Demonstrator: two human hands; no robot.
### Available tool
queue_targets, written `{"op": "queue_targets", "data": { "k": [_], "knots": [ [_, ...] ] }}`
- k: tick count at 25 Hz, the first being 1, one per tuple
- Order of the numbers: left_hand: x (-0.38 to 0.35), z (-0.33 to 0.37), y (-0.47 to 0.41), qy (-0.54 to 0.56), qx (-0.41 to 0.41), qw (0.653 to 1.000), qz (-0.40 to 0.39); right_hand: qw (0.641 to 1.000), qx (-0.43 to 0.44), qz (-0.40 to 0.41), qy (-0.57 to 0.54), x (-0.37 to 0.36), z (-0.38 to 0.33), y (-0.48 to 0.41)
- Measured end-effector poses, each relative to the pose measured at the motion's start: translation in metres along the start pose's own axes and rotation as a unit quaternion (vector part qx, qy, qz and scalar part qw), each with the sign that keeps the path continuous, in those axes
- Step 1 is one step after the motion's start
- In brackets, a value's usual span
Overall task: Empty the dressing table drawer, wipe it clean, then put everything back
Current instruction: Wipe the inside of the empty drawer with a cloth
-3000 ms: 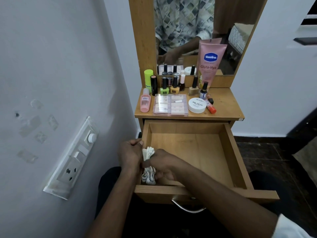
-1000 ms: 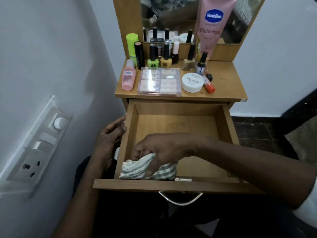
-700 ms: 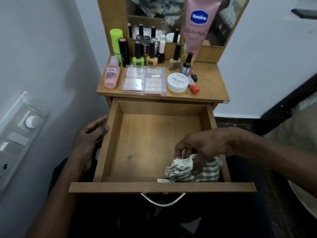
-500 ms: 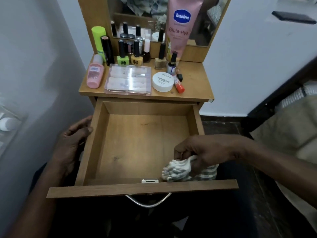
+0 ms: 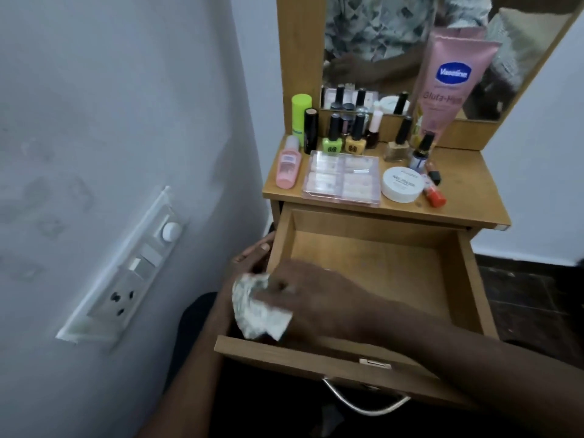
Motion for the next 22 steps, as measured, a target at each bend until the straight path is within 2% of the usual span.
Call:
{"op": "queue_targets", "data": {
  "k": [1,2,3,4,5,6,7,9,11,12,14,16,22],
  "knots": [
    [-0.007,0.002,-0.002,-0.003,0.001,1.0,-0.029,0.995,0.073,-0.027,0.063,-0.012,-0.004,-0.002],
    [-0.01,0.005,0.001,0.011,-0.003,1.0,-0.018,0.984,0.135,-0.046,0.107,-0.019,-0.001,-0.002],
    [-0.009,0.003,-0.007,0.063,-0.011,0.998,0.024,0.98,0.142,-0.037,0.135,-0.018,0.011,-0.006],
    [-0.001,0.005,-0.012,0.172,-0.01,0.982,0.076,0.989,0.089,-0.027,0.117,-0.009,0.026,-0.015],
    [0.001,0.003,-0.015,0.206,-0.043,0.975,0.07,0.993,0.028,0.007,0.114,-0.001,0.044,-0.022],
    [0.002,0.0,-0.009,0.192,-0.035,0.979,0.051,0.99,-0.015,0.034,0.135,0.007,0.055,-0.029],
    [-0.002,0.0,-0.004,0.12,-0.022,0.991,0.052,0.979,-0.047,0.062,0.189,0.007,0.061,-0.032],
    [0.003,-0.01,-0.005,0.072,0.013,0.997,-0.004,0.967,-0.024,0.081,0.241,-0.003,0.058,-0.025],
    [0.009,-0.012,-0.006,0.085,-0.015,0.996,-0.034,0.962,0.012,0.053,0.269,-0.014,0.049,-0.016],
    [0.008,-0.008,-0.004,0.091,-0.018,0.994,-0.057,0.955,0.002,0.05,0.291,-0.016,0.05,-0.018],
    [0.007,-0.008,-0.007,0.07,-0.024,0.993,-0.091,0.929,-0.091,0.075,0.351,-0.007,0.061,-0.032],
    [0.008,-0.011,-0.006,0.056,-0.036,0.992,-0.111,0.9,-0.197,0.057,0.385,-0.002,0.068,-0.046],
    [0.004,-0.002,-0.004,0.03,-0.048,0.994,-0.091,0.862,-0.283,-0.041,0.418,-0.005,0.056,-0.06]
  ]
}}
Point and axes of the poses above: each hand's wrist, its own y-axis away from the middle knuckle, its own x-axis out of the back of the hand, z = x × y, the point moved 3 cm from there along -y, towards the middle knuckle, and after that the axes turned 4 degrees about -x, right-handed, at the moved point
